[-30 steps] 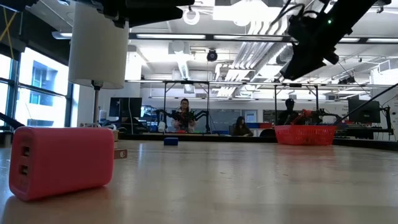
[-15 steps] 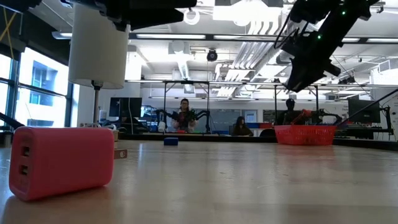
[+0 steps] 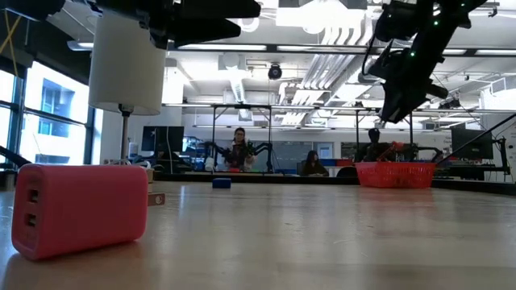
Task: Pick & Place Office items
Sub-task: Put the white charger adapter into the top red basket
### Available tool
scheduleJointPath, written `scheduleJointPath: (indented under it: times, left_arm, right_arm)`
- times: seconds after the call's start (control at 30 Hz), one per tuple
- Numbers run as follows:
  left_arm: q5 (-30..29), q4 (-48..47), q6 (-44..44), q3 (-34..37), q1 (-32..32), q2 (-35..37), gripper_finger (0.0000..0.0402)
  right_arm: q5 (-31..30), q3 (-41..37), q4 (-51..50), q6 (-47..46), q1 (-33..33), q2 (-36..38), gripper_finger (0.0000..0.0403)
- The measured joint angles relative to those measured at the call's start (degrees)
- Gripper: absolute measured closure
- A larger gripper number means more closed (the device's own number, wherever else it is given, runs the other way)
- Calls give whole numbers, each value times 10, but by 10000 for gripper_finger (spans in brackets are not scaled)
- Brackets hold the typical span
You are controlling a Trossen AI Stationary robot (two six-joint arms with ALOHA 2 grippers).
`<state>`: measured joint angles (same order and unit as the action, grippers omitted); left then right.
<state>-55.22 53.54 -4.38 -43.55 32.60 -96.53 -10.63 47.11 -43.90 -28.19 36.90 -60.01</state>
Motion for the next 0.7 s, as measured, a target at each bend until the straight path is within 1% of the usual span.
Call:
scheduleJointPath:
  times: [0.23, 0.37, 0.5, 0.7]
  left_arm:
    - [0, 0, -73, 0, 1, 0, 108]
    - [0, 0, -77, 0, 5, 0, 108]
    - [0, 0, -77, 0, 12, 0, 108]
    - [0, -32, -76, 0, 19, 0, 108]
  right_arm:
    - [4, 56, -23, 15, 22, -75, 291]
    - [6, 86, -39, 22, 42, -134, 291]
    - [6, 100, -40, 30, 56, -186, 291]
    - [-3, 108, -31, 31, 81, -232, 291]
